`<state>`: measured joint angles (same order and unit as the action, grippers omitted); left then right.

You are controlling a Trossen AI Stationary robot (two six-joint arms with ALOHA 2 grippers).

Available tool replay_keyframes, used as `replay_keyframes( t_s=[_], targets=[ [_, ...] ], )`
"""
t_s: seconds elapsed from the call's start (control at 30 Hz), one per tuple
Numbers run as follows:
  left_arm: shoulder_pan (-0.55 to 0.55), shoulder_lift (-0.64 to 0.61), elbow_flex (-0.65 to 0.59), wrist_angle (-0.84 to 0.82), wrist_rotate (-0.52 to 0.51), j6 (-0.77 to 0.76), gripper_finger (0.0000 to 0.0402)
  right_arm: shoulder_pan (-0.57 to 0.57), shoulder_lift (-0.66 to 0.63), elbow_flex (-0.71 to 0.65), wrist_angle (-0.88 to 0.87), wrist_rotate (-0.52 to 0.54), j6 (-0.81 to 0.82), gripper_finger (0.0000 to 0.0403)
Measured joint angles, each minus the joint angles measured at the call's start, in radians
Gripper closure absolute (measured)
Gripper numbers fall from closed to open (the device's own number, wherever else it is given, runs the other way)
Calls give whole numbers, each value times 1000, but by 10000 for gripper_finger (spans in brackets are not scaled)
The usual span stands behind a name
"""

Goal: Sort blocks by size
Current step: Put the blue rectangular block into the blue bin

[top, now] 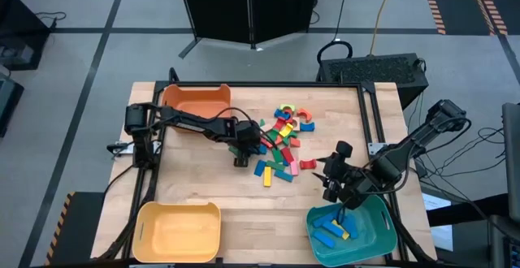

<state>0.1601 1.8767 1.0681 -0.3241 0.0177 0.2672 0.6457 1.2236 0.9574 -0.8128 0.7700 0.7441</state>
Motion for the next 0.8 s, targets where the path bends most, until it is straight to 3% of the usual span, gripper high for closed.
replay_keyframes(
  t_s=[0.17,0.57,0.8],
  targets=[
    [0,-2,18,-10,-10,-21,279,-14,3,-87,118,72,3,204],
    [-5,-42,33,2,-18,-49,278,-103,3,-233,373,94,-9,204],
    [-47,-117,33,47,-21,-25,278,-124,3,-233,470,94,-232,204]
  ],
)
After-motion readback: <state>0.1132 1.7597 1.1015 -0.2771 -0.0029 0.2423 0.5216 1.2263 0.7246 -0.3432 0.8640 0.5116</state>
